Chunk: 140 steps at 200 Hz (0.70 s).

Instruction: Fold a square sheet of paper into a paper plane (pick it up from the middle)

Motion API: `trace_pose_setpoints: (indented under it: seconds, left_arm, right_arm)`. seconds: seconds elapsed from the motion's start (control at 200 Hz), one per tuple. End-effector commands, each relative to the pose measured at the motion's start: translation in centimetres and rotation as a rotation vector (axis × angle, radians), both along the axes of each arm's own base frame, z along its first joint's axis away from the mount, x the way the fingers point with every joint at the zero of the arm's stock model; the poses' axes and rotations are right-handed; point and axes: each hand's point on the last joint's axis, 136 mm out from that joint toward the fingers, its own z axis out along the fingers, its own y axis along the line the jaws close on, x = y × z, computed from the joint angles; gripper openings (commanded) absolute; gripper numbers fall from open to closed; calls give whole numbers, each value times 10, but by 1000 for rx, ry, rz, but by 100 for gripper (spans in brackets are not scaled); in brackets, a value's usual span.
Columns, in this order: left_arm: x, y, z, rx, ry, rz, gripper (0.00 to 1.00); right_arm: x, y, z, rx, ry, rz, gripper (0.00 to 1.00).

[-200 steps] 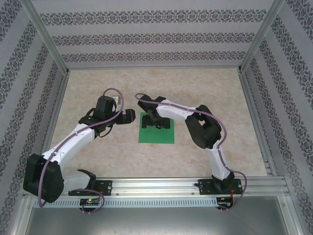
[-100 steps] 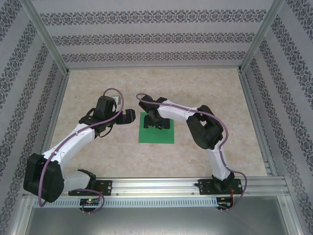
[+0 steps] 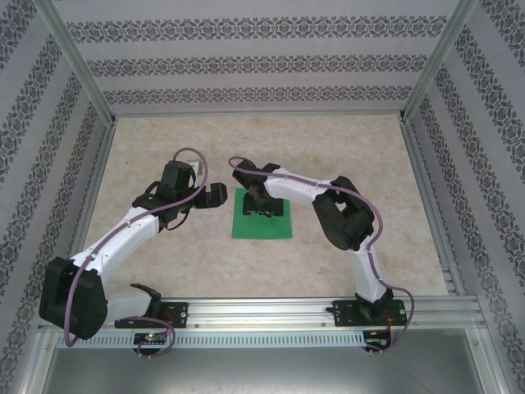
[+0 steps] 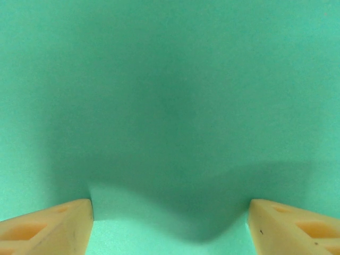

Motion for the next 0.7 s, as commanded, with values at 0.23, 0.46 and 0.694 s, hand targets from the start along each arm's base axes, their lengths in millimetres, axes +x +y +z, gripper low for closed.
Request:
trace_pose_setpoints:
  seconds: [0.23,0.46,0.694]
  left_arm:
    - [0,-6,6,8,-14,-33,100]
    - [0,-6,7,6,-15,-31,100]
    - [-1,-5,8,8,-17,-29,100]
  right_arm:
    - [-16,-11,-36,-46,91,72,73]
    - [-5,-4,-6,-22,41,90,82]
    - [-6,-1,28,-1,-20,62,98]
